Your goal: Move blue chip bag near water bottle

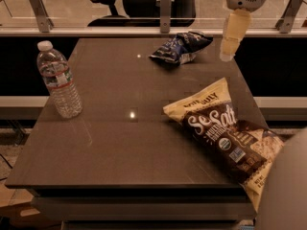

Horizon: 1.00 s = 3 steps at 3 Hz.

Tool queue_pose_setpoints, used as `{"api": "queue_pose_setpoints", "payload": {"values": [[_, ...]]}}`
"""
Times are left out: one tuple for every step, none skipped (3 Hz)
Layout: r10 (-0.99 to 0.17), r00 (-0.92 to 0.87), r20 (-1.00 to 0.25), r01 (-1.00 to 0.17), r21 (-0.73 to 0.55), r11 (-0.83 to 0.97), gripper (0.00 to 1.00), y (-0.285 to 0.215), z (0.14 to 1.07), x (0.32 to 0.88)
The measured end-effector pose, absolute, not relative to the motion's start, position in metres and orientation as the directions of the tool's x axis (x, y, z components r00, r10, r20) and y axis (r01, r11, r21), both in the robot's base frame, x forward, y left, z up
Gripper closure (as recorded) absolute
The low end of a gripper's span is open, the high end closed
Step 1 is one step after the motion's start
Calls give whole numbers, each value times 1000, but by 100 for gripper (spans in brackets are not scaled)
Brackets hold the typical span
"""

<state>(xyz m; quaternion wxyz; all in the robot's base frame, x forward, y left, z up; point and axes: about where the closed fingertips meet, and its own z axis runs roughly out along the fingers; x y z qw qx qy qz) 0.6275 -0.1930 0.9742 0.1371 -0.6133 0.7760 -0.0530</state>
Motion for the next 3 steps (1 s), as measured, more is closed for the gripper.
{"api": "queue_pose_setpoints", "payload": {"values": [[-963,-224,-151,-937,-237,255,0,-189,961,653],[-962,-222,-157,-934,-250,256,0,-187,957,672],[-963,-208,-172,-926,-282,251,0,-190,954,689]]}}
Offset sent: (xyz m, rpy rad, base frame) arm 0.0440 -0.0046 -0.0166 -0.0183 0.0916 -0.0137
